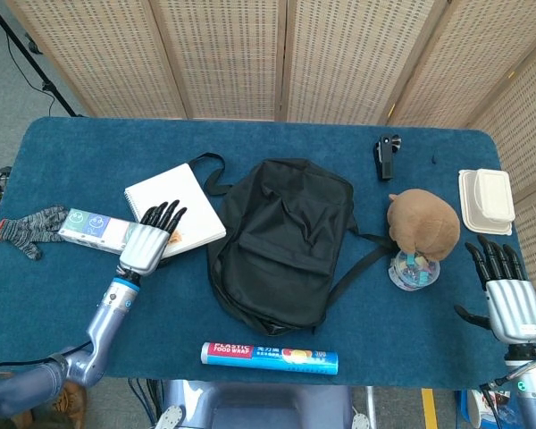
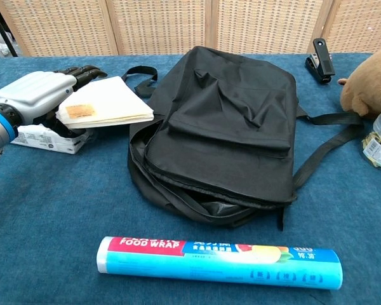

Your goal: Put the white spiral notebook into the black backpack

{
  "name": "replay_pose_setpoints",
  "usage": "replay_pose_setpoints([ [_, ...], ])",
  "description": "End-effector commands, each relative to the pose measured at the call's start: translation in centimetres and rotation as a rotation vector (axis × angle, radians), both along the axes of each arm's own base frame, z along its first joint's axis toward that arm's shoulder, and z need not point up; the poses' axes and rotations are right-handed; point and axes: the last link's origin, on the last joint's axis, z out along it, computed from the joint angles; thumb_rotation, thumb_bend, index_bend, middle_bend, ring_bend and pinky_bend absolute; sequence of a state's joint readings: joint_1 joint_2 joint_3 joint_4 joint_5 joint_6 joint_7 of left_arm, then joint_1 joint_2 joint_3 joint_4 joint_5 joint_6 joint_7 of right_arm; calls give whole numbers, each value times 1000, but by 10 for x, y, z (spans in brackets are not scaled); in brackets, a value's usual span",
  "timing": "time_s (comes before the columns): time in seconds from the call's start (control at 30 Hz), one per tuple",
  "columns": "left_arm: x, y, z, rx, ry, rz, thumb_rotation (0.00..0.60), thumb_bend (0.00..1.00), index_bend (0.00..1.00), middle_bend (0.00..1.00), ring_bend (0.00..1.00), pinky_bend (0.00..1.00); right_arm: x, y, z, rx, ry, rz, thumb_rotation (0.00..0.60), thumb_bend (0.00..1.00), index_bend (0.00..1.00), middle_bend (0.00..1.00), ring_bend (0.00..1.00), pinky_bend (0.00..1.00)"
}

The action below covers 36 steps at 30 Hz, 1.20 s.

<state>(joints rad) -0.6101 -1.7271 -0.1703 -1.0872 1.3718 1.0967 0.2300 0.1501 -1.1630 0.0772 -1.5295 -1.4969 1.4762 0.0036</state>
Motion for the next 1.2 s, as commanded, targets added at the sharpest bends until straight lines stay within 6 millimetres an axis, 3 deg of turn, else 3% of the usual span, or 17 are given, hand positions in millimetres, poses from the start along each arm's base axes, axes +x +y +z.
replay_pose_setpoints([
  [0.03, 0, 3, 0, 3, 2, 4, 600, 310, 0, 0, 0, 167, 0, 0, 0, 2, -2, -1, 600, 0, 0, 0, 0, 0],
  [0.33, -6, 11, 3, 27, 21, 19, 600, 323, 0, 0, 1, 193, 0, 0, 0, 3, -8, -4, 600, 0, 0, 0, 0, 0],
  [0.43, -9, 13, 4, 35, 33, 22, 600, 327, 4, 0, 32, 258, 0, 0, 0, 5, -11, -5, 600, 0, 0, 0, 0, 0],
  [0.53, -11, 15, 4, 37, 36, 34, 600, 353, 110, 38, 150, 400, 0, 0, 0, 9, -13, -5, 600, 0, 0, 0, 0, 0],
  [0.6, -13, 15, 3, 36, 37, 41, 600, 378, 224, 132, 233, 462, 0, 1, 0, 11, -13, -4, 600, 0, 0, 0, 0, 0],
  [0.93, -27, 16, 9, 96, 106, 21, 600, 495, 586, 447, 463, 609, 4, 4, -6, 47, 2, 12, 600, 0, 0, 0, 0, 0],
  [1.2, -27, 27, 30, 157, 98, -52, 600, 522, 684, 530, 525, 631, 24, 0, -16, 155, 5, 90, 600, 0, 34, 23, 0, 0],
])
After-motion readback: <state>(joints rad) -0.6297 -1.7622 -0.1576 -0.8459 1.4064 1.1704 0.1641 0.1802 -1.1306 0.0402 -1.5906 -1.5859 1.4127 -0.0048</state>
